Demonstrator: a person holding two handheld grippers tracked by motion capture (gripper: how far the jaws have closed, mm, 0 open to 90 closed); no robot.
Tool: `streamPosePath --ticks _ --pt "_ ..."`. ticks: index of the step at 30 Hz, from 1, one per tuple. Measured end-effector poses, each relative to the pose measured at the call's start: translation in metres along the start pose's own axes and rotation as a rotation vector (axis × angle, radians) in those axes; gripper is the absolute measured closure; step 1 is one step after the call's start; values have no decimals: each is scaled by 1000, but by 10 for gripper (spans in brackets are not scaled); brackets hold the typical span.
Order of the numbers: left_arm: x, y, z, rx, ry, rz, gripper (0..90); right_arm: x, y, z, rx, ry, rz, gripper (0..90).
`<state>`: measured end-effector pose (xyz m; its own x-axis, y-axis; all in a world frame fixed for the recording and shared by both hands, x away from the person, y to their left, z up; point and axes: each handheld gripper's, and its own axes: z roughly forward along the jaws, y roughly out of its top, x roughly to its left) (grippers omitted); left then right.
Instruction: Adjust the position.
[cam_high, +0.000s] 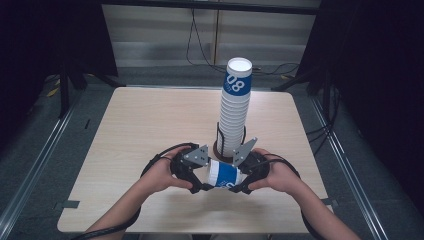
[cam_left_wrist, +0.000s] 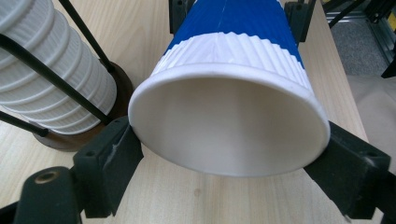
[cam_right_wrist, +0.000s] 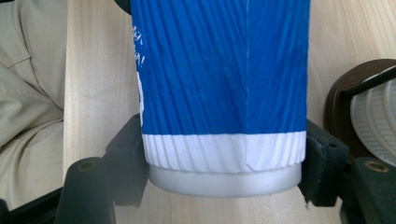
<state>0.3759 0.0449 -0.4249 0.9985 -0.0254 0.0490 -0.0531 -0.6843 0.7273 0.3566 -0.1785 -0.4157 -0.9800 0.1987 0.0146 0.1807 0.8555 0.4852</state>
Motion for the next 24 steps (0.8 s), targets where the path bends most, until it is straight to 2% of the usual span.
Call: streamPosePath --ticks 17,19,24 --pt "0 1 -1 -31 1 -30 147 -1 1 3 -8 7 8 302" --pt "1 2 -1 -30 7 -19 147 -1 1 4 -5 0 9 302" --pt "1 3 0 -28 10 -22 149 -1 -1 6 -20 2 18 302"
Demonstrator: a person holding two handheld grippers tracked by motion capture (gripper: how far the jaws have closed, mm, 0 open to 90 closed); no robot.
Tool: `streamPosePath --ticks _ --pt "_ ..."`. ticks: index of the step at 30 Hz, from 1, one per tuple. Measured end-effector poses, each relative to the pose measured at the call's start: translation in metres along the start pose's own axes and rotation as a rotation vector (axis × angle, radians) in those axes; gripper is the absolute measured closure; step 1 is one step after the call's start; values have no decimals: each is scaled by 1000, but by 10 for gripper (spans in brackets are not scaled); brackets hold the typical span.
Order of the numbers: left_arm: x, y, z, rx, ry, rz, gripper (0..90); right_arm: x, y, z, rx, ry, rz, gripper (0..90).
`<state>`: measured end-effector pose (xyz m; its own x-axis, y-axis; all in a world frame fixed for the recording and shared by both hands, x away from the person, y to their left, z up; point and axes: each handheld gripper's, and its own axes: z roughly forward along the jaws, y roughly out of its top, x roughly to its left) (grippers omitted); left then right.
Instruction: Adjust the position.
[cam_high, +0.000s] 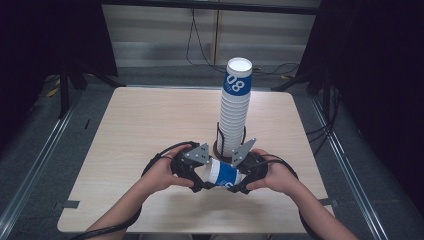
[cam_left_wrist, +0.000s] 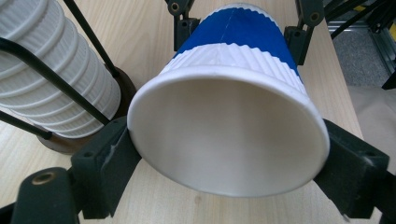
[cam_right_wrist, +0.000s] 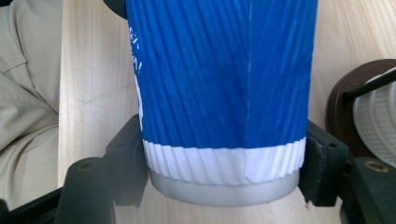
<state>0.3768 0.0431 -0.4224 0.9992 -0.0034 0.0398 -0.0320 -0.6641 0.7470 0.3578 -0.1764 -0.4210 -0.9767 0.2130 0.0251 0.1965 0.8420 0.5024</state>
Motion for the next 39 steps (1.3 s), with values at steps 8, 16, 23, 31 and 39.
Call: streamPosePath --ticks 8,16,23,31,39 --pt "0 2 -1 9 6 9 157 0 -2 1 -8 -3 10 301" --pt "0 7 -4 -2 4 -8 158 1 -2 3 -12 -2 19 299" --pt "0 7 -4 13 8 -19 162 0 -1 5 -16 -2 28 298" --pt "0 7 -6 25 7 -26 167 0 -2 10 -28 -1 33 297" --pt "1 9 -7 22 4 -23 168 0 -1 11 -31 -4 30 296"
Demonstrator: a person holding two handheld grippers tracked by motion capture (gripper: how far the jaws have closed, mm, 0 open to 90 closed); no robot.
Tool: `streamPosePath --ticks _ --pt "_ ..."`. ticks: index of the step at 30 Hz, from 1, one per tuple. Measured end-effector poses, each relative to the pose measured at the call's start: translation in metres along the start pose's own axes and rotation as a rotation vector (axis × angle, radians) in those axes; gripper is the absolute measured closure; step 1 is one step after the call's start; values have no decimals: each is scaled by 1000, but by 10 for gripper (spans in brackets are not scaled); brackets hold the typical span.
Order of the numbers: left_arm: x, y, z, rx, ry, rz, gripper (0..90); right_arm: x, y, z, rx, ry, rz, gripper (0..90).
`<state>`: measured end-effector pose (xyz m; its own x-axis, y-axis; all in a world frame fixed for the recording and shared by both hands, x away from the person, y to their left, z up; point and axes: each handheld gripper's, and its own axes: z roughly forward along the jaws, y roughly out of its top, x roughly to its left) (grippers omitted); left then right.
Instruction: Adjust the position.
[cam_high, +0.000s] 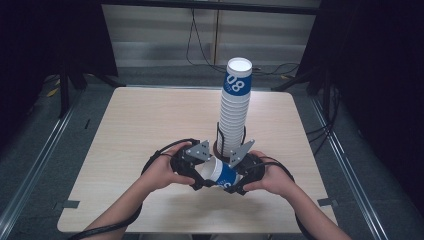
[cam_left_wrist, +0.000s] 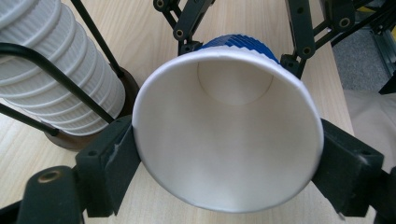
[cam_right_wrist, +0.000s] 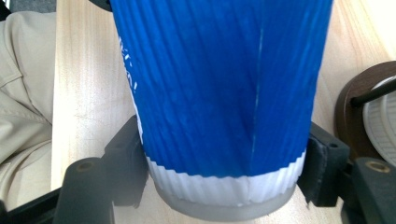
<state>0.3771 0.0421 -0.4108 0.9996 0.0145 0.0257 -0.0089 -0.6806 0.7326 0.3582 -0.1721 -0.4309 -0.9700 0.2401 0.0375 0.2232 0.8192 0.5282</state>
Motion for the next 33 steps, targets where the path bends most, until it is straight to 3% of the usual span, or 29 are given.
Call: streamPosePath --ticks 17,22,25,29,33 --pt "0 4 -1 -19 0 -12 178 1 -3 5 -11 -6 17 294" --pt "1 5 -2 -34 2 -25 185 0 -4 6 -35 -15 23 287" --pt "0 5 -3 -18 7 -23 195 -1 -5 7 -52 -12 22 284" --pt "2 5 -5 -28 15 -50 206 0 -5 7 -73 -11 47 241" --pt "3 5 -10 -22 24 -50 209 0 -6 6 -90 -18 90 179"
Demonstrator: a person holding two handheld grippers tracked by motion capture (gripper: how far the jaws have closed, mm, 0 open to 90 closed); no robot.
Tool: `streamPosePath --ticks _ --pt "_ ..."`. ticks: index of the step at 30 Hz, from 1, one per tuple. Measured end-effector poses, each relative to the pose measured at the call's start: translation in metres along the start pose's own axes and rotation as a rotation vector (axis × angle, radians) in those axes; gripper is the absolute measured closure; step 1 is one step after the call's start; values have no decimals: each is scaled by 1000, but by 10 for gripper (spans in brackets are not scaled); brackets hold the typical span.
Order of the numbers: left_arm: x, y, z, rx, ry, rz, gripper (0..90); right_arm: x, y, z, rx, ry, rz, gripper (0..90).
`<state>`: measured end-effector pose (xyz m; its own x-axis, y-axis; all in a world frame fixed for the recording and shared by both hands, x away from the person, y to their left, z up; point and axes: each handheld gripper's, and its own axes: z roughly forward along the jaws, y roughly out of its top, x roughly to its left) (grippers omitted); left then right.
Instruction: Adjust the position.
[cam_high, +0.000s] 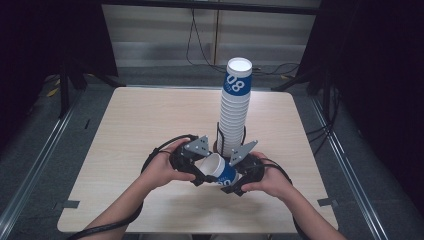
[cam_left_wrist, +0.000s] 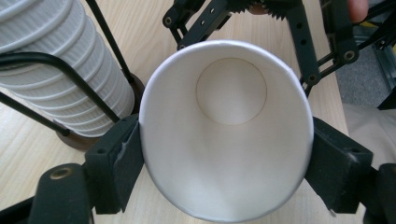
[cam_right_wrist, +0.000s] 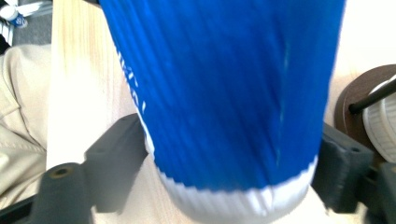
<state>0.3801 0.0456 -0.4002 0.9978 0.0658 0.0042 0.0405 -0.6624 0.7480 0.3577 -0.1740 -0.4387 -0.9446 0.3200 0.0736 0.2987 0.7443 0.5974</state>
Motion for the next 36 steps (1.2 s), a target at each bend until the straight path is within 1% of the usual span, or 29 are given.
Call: streamPosePath --ticks 1,3,6,8,9,10,11,13,14,15,16,18,19,20,21,22,23,25,28,29,30,32,33,34,35,36 --pt "1 0 -2 6 2 7 209 0 0 -1 -4 -6 2 171" --pt "0 0 -3 9 0 -6 209 -1 -1 -2 -5 -12 9 156" --pt "1 0 -5 30 2 1 209 -1 -4 -3 -11 -13 12 147" --pt "1 -1 -7 31 0 -8 209 -1 -6 -4 -9 -17 7 141" --pt "2 -2 -7 34 3 -3 208 -1 -7 -5 -9 -20 5 141" --pt "2 -3 -7 40 7 -11 208 -1 -8 -6 -11 -20 8 140" --pt "2 -3 -8 48 7 -9 208 -1 -8 -7 -15 -24 13 140" --pt "2 -4 -8 48 8 -18 207 -1 -10 -8 -19 -28 1 140" --pt "3 -5 -8 61 4 -17 207 -1 -11 -9 -14 -24 5 140" --pt "3 -5 -9 69 6 -17 206 -1 -11 -10 -16 -32 7 140" --pt "3 -6 -9 76 9 -22 206 -2 -12 -10 -12 -42 -2 140" --pt "4 -7 -10 77 10 -29 206 -1 -12 -12 -6 -54 1 140" --pt "4 -9 -11 76 18 -37 206 -1 -13 -12 -12 -52 -4 140" --pt "5 -9 -12 82 17 -31 206 -1 -13 -13 -12 -59 0 140" --pt "5 -10 -13 92 17 -37 206 -1 -14 -13 -17 -66 -3 141" --pt "5 -11 -13 95 19 -41 206 -1 -15 -14 -17 -70 7 140" --pt "6 -13 -14 102 20 -41 206 -1 -16 -14 -22 -64 3 140" --pt "6 -15 -15 111 22 -49 205 -2 -19 -14 -13 -72 16 140" --pt "8 -18 -16 119 21 -60 205 -3 -22 -15 -23 -77 20 140" --pt "8 -20 -17 127 25 -67 205 -3 -23 -15 -20 -83 21 141" --pt "9 -21 -18 133 25 -61 205 -3 -24 -15 -19 -87 22 141" --pt "9 -23 -18 141 24 -72 204 -3 -25 -15 -13 -92 25 141" --pt "9 -24 -19 149 28 -79 204 -3 -26 -15 -22 -87 27 141" --pt "10 -24 -19 148 25 -72 204 -3 -26 -15 -25 -85 30 141" --pt "9 -25 -20 154 26 -80 204 -3 -26 -15 -24 -88 30 141" --pt "10 -25 -21 157 27 -74 204 -2 -26 -15 -21 -99 31 142"
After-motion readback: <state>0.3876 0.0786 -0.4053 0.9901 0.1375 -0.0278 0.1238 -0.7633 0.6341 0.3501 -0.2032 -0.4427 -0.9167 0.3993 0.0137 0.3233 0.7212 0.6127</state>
